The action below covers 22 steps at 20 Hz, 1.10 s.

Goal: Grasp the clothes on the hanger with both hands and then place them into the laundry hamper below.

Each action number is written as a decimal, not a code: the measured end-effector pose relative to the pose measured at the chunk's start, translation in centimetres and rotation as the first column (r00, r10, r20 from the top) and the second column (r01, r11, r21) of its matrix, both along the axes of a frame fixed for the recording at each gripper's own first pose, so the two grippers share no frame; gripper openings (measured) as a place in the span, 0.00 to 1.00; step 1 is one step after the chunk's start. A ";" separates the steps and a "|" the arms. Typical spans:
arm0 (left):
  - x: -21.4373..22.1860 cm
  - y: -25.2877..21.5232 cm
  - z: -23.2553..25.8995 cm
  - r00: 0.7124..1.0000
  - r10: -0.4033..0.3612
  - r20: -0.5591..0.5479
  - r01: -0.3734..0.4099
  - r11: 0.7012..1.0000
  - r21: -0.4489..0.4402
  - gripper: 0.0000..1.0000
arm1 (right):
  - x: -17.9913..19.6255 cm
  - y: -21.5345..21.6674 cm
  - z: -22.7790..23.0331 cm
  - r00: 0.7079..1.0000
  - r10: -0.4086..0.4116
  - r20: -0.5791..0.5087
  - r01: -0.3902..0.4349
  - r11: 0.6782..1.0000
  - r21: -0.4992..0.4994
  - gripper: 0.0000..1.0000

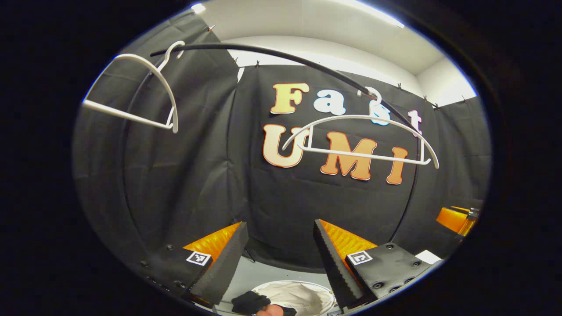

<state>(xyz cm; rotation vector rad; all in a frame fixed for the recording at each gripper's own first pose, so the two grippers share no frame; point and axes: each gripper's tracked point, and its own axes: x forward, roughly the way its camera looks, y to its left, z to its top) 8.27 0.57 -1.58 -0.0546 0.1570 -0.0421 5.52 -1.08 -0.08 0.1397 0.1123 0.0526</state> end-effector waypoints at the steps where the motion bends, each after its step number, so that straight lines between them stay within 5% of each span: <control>1: -0.2 -0.3 0.3 1.000 -0.006 0.005 0.006 1.000 0.003 0.94 | -0.2 -0.5 0.2 1.000 -0.008 0.013 0.008 1.000 -0.002 0.83; 3: -0.9 -0.8 0.8 1.000 -0.019 0.025 0.019 1.000 0.000 0.94 | -0.4 -1.6 -0.3 1.000 -0.024 0.006 0.024 0.999 -0.035 1.00; 12: -1.7 -1.3 1.9 0.998 -0.010 0.054 0.010 1.000 0.009 0.95 | -2.1 -4.8 0.0 0.997 -0.081 0.005 0.081 0.995 -0.049 1.00; 13: -1.6 -1.4 2.2 0.998 -0.008 0.064 0.007 1.000 0.011 0.97 | -2.2 -4.7 0.0 0.997 -0.081 0.006 0.081 0.996 -0.049 0.92; 15: -1.5 -1.6 2.7 0.997 -0.012 0.075 0.011 1.000 0.009 1.00 | -2.1 -4.6 0.1 0.997 -0.077 0.011 0.078 0.996 -0.048 0.92; 22: -2.8 -1.7 3.2 0.994 -0.022 0.103 0.020 1.000 0.019 0.94 | -2.4 -4.5 -0.4 0.997 -0.081 0.001 0.081 0.996 -0.044 0.92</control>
